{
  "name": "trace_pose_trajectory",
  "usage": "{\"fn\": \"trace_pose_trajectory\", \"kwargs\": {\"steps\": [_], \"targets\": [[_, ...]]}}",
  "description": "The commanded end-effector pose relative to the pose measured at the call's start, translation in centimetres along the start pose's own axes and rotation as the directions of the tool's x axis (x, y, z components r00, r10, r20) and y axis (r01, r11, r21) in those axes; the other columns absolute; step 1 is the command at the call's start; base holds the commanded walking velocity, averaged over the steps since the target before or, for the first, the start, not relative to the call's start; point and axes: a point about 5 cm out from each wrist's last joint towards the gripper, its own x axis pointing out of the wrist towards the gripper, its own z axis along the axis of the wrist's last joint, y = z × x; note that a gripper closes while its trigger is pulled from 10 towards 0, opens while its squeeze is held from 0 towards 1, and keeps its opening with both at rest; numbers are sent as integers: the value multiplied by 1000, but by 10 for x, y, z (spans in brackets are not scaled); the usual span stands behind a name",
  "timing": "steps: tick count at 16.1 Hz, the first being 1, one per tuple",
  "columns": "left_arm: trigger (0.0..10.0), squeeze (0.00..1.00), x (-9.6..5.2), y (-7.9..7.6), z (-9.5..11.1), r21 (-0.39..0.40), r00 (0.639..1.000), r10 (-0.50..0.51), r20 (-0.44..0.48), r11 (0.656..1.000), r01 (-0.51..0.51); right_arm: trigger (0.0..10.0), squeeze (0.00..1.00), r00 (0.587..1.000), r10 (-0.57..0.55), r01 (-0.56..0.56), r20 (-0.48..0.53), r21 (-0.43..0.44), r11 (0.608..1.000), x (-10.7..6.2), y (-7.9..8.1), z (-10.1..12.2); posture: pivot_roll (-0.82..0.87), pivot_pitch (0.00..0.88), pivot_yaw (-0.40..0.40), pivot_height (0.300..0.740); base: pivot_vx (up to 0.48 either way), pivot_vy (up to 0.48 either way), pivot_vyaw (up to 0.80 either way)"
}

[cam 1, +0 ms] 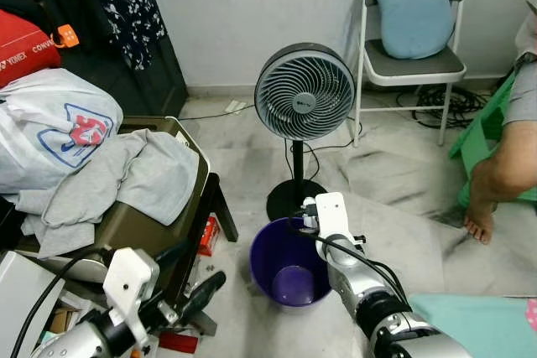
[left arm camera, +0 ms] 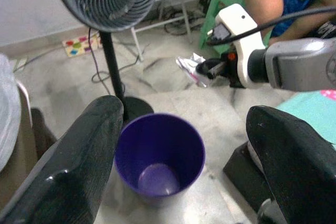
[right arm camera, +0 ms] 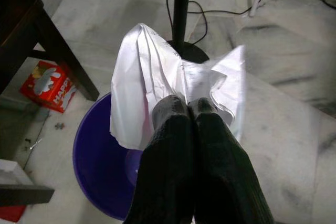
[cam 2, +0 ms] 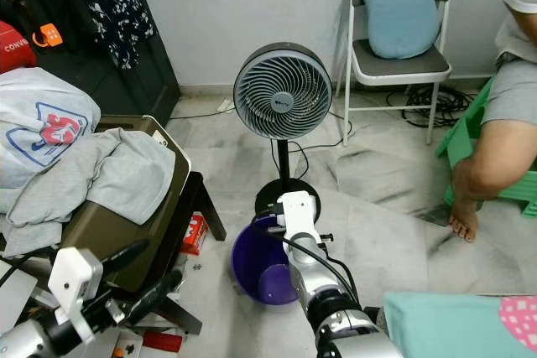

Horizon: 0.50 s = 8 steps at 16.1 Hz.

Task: Clean up the room

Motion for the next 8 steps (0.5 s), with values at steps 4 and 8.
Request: {"fn": "trace_pose_trajectory", "kwargs": {"steps": [4,8], "targets": [[10000,0,-8,13,-3,19,999,6,-46,1000,-5,10000,0,999,19,-18,-43,25,1000,-1,16,-2,128,151,148,740,0,0,0],[10000,0,5,20,-34,-3,995,22,-96,1000,-22,10000,0,997,73,-72,-35,45,996,1,31,13,139,161,145,740,0,0,0]]}}
